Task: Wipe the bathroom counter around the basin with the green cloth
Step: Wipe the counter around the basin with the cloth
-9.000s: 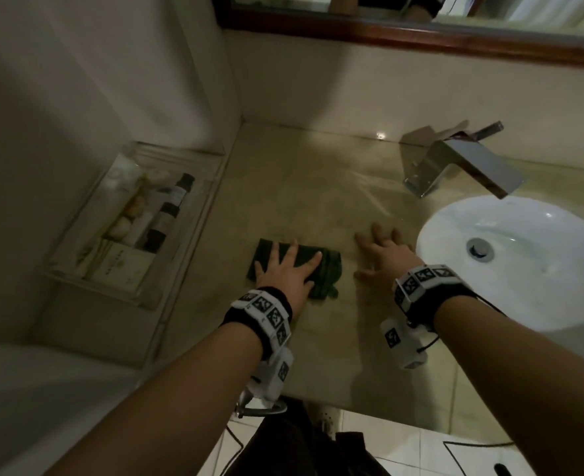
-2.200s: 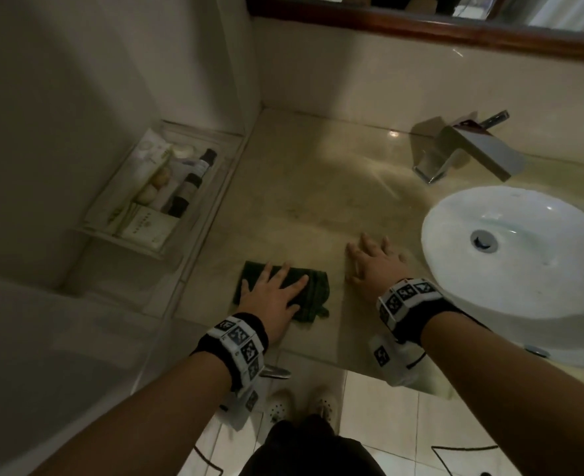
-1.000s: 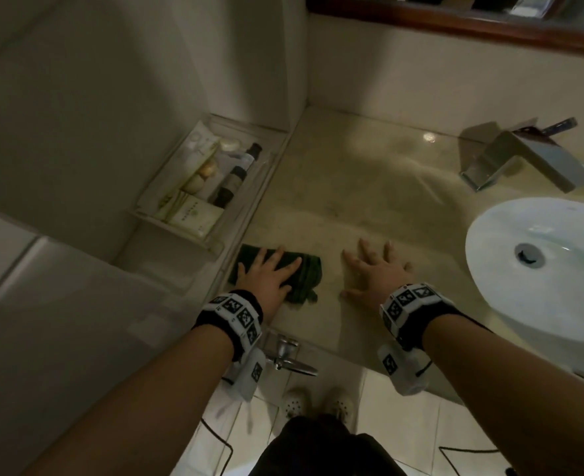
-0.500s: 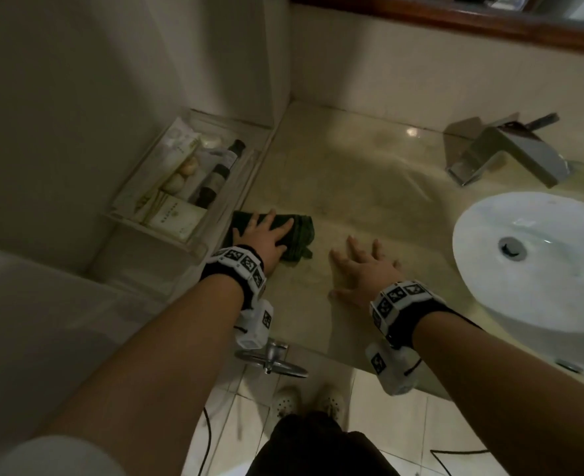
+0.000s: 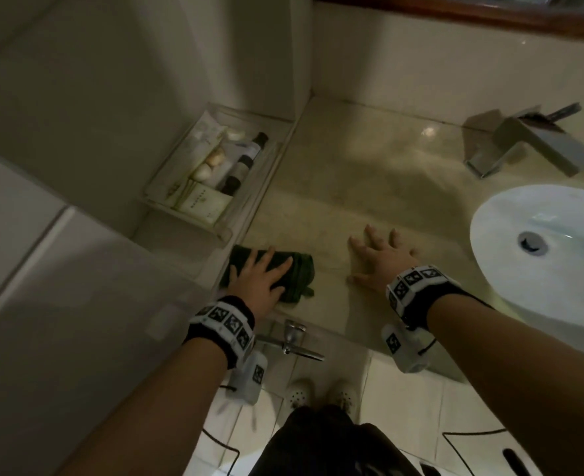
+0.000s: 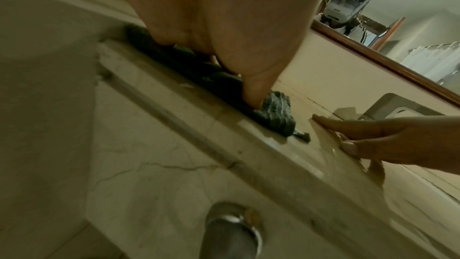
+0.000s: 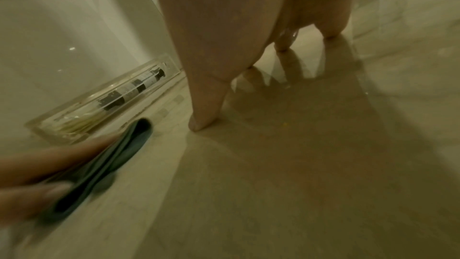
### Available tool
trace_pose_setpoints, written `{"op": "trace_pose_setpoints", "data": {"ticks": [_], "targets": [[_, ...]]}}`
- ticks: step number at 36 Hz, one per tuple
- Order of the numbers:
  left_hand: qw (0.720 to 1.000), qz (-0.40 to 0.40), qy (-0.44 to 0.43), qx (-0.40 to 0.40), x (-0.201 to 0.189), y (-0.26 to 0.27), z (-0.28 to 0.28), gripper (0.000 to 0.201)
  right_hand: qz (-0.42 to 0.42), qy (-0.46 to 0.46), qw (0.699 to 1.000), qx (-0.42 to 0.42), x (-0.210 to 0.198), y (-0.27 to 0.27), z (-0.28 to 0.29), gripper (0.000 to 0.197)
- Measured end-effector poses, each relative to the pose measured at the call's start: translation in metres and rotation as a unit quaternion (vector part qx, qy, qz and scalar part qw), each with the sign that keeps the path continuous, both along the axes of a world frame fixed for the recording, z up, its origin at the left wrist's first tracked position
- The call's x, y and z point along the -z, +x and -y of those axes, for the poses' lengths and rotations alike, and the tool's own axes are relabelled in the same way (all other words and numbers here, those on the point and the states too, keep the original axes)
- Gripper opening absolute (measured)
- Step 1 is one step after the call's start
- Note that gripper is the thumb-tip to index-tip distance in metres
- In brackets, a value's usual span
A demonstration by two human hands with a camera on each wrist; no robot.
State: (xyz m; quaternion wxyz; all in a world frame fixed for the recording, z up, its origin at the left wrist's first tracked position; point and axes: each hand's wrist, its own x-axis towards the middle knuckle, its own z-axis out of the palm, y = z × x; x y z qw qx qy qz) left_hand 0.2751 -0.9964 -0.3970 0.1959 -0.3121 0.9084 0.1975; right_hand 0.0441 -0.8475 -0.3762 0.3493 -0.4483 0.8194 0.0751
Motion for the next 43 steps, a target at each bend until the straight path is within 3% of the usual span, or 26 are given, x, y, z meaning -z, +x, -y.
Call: {"op": "trace_pose_setpoints", "data": {"ticks": [6,11,17,21,33,43], "targets": [[1.000,0.017,-0.007,-0.006,-0.001,0.008,-0.022,0.055,-0.002,-0.001,1.000,-0.001,0.001,0.000,0.000,0.084],[0.999,0.029,-0.008,0.033,-0.003,-0.004,-0.037,0.054,0.006,-0.005,1.000,0.007,0.000,-0.006,0.002,0.076],[0.998,0.016,0.005,0.056,-0.002,-0.032,-0.038,0.055,-0.052,-0.028,0.996,0.067,-0.001,-0.024,-0.013,0.065],[0.999,0.011,0.017,0.051,-0.003,-0.055,-0.024,0.055,-0.031,0.010,0.992,0.119,0.000,-0.030,-0.031,0.065],[0.999,0.026,0.015,-0.016,-0.010,-0.126,0.006,0.056,-0.015,0.009,0.993,0.116,0.006,-0.034,-0.034,0.067],[0.999,0.036,0.006,0.021,-0.008,-0.137,-0.032,0.056,-0.014,0.014,0.993,0.118,0.008,-0.037,-0.035,0.068]]}}
